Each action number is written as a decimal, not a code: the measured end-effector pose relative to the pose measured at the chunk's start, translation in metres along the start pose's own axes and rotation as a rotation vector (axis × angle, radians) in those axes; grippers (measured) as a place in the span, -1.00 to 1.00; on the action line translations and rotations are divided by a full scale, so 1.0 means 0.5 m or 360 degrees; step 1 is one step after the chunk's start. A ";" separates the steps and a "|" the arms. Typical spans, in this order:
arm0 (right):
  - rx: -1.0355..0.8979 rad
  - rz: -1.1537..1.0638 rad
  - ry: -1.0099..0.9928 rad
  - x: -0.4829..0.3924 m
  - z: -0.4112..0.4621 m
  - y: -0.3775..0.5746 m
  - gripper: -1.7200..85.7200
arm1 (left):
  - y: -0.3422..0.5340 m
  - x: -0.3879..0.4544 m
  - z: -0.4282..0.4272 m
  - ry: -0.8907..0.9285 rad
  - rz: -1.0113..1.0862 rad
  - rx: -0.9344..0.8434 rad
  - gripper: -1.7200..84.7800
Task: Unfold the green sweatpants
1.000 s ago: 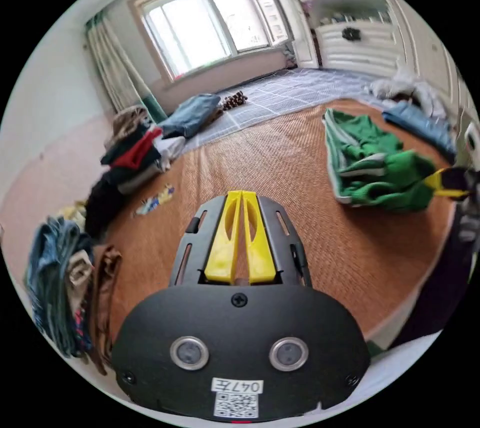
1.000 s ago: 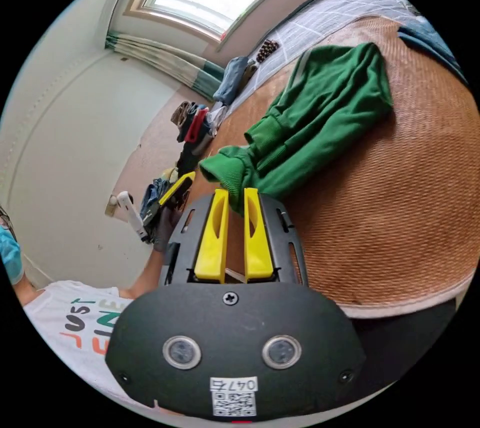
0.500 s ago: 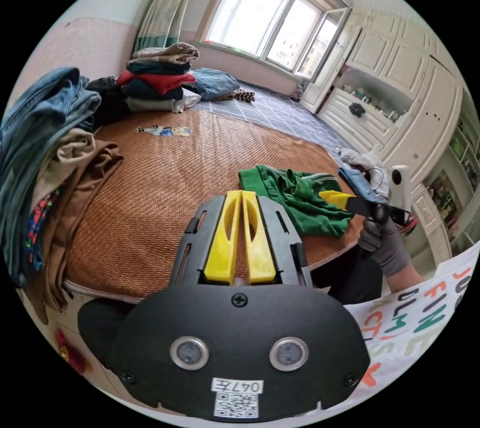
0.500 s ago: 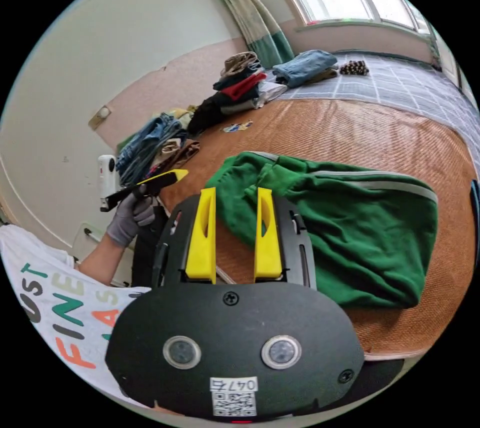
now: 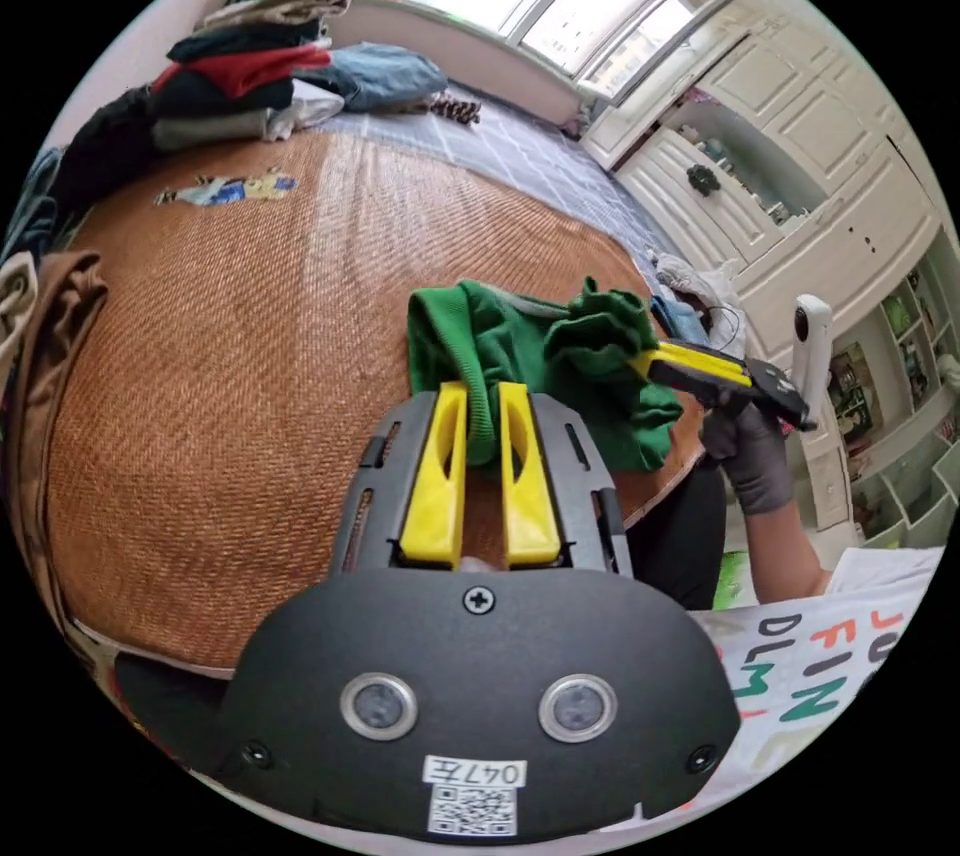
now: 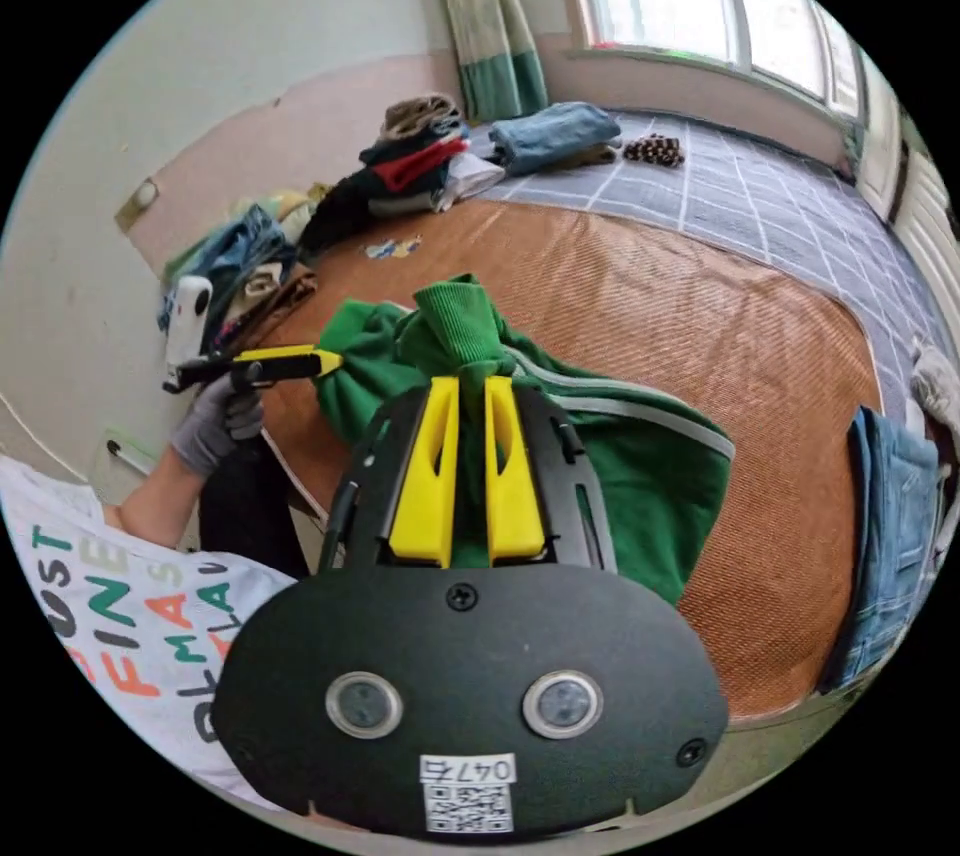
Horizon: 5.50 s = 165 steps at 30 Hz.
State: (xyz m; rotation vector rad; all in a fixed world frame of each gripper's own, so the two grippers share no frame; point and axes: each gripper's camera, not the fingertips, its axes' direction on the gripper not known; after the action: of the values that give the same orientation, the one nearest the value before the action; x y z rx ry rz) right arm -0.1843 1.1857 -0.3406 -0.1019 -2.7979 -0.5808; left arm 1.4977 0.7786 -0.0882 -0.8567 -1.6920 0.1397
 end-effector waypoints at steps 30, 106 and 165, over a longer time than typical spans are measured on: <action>-0.0207 0.0220 0.0502 0.390 -0.110 -0.131 -0.75 | 0.188 -0.317 0.470 -0.0419 -0.0074 -0.0202 -0.82; -0.0848 -0.0136 0.0787 0.350 0.074 -0.228 -0.96 | 0.127 0.383 0.697 -0.0105 0.0396 -0.0329 -0.98; -0.0687 -0.0380 0.0554 0.361 0.004 -0.102 -0.94 | -0.205 0.462 0.764 -0.0189 0.0473 -0.0551 -0.88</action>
State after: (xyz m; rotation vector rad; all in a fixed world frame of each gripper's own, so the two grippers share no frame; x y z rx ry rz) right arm -0.3641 1.1419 -0.3101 0.2287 -2.3247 -1.1337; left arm 1.0993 0.9725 0.0274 -1.3827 -1.7166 0.1014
